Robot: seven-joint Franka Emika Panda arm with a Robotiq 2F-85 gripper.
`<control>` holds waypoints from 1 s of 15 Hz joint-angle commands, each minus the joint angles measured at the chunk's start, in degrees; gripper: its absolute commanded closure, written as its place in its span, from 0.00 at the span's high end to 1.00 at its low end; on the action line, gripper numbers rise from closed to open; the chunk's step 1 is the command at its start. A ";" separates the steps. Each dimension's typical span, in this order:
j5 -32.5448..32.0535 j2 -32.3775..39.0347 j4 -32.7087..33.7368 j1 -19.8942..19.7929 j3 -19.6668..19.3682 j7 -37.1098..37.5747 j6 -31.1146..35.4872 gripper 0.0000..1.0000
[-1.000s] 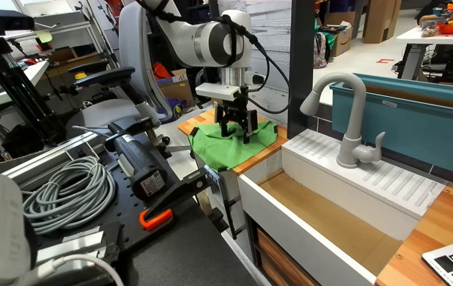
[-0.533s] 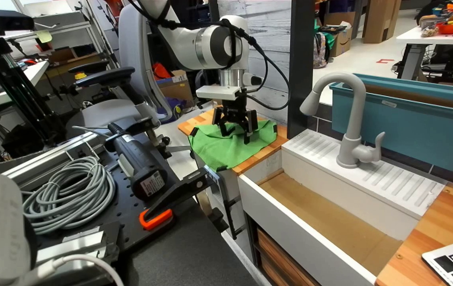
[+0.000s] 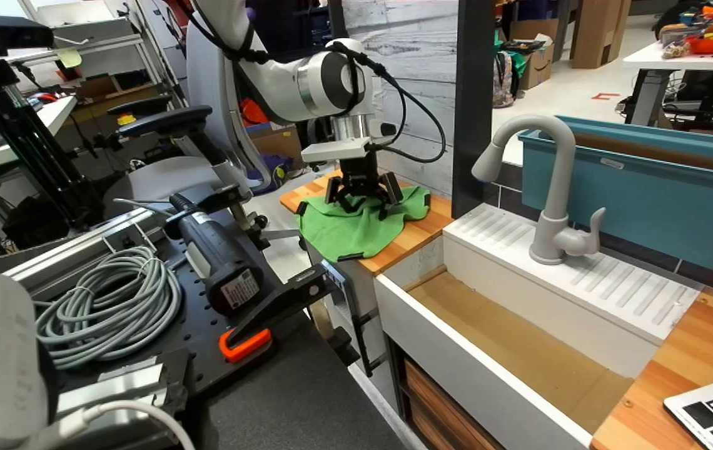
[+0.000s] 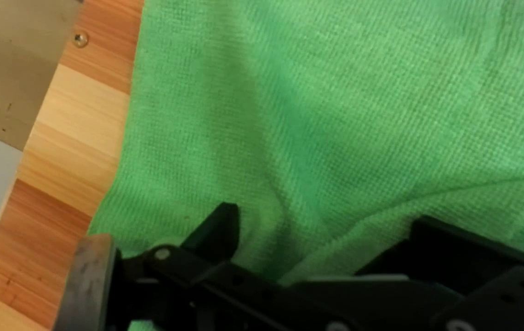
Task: Slide the green cloth to the left
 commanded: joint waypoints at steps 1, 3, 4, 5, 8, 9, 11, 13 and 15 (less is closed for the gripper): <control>-2.41 2.91 3.62 2.51 -0.13 0.22 0.55 1.00; -2.32 3.03 4.68 2.94 0.56 -0.16 0.48 1.00; -2.00 3.17 5.26 3.05 0.95 -0.45 0.37 1.00; -1.86 3.48 6.01 3.30 1.18 -0.53 0.26 1.00; -1.27 4.59 8.60 3.60 2.44 -1.43 -0.53 1.00; -1.24 4.95 9.42 3.78 2.71 -1.58 -0.48 1.00; -1.06 5.56 10.85 4.08 3.34 -2.12 -0.82 1.00; -1.11 6.35 12.31 4.61 3.56 -2.26 -1.10 1.00; -1.24 6.66 12.66 4.92 3.61 -2.52 -1.09 1.00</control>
